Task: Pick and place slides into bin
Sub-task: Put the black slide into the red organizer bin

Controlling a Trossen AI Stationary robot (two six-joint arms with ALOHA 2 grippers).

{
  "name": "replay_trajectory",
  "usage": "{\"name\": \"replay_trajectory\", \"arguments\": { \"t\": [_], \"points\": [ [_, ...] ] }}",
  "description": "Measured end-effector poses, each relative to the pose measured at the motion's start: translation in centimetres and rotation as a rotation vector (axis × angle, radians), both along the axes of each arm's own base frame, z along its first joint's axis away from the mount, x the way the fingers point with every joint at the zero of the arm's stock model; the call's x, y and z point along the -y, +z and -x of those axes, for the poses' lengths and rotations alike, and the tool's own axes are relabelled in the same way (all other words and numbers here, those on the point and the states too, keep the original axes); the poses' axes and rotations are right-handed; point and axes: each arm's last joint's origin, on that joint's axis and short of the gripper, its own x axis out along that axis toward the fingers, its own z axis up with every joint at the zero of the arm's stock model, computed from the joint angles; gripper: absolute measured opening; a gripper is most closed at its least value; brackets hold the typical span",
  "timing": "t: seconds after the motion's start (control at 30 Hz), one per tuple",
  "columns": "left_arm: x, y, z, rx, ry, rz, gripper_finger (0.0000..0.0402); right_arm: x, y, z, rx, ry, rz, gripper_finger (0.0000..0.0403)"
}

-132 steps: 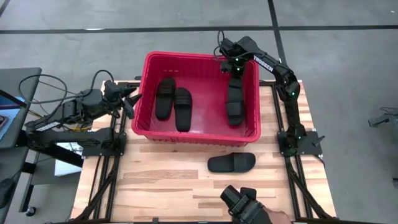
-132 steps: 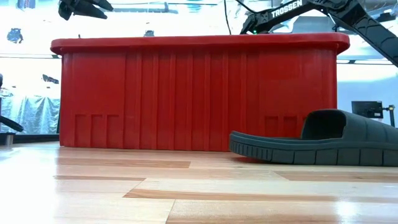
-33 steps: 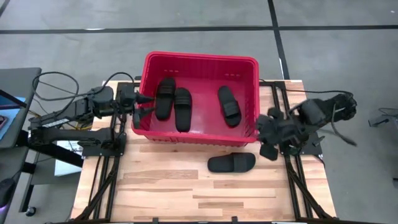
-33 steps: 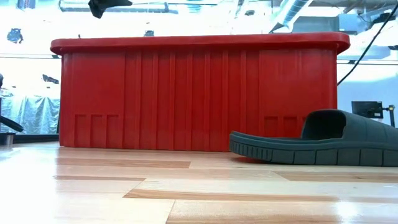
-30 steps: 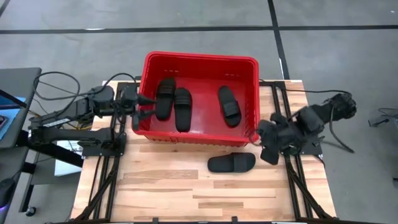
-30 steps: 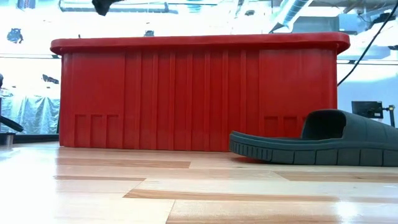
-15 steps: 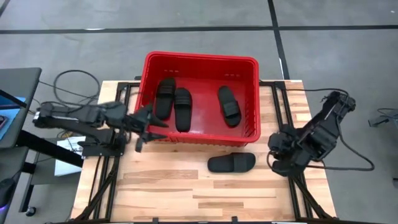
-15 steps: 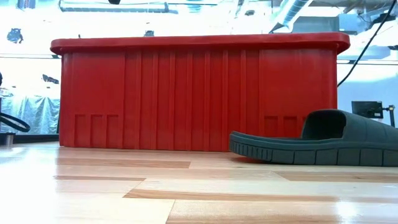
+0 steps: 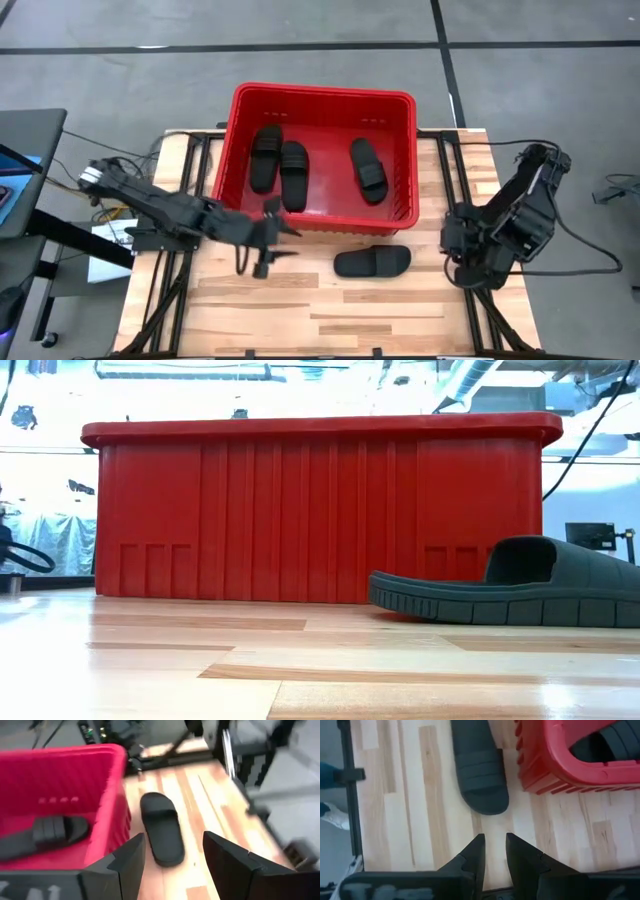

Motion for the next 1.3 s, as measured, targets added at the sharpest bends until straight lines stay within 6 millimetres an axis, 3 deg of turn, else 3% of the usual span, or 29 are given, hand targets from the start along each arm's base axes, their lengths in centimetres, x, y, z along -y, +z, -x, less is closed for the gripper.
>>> {"name": "replay_trajectory", "arguments": {
  "t": [0.33,0.63,0.93,1.3],
  "points": [
    [4.3,-2.5,-5.2,-0.198,-0.184,-0.602,0.0190,-0.6,0.0,0.7,-0.002,0.063,0.003,0.0070],
    [5.7,-4.3,-10.5,-0.310,-0.330,-0.886,0.0190,-0.9,0.0,1.0,-0.002,0.082,0.003,0.0070],
    [5.1,-7.2,-12.6,-0.398,-0.503,-0.992,0.0190,-0.9,0.0,1.0,-0.003,0.081,0.003,0.0070],
    [6.7,-12.6,-14.5,-0.442,-0.678,-1.124,0.0190,-0.9,0.0,1.0,-0.003,0.081,0.003,0.0070]
  ]
}}
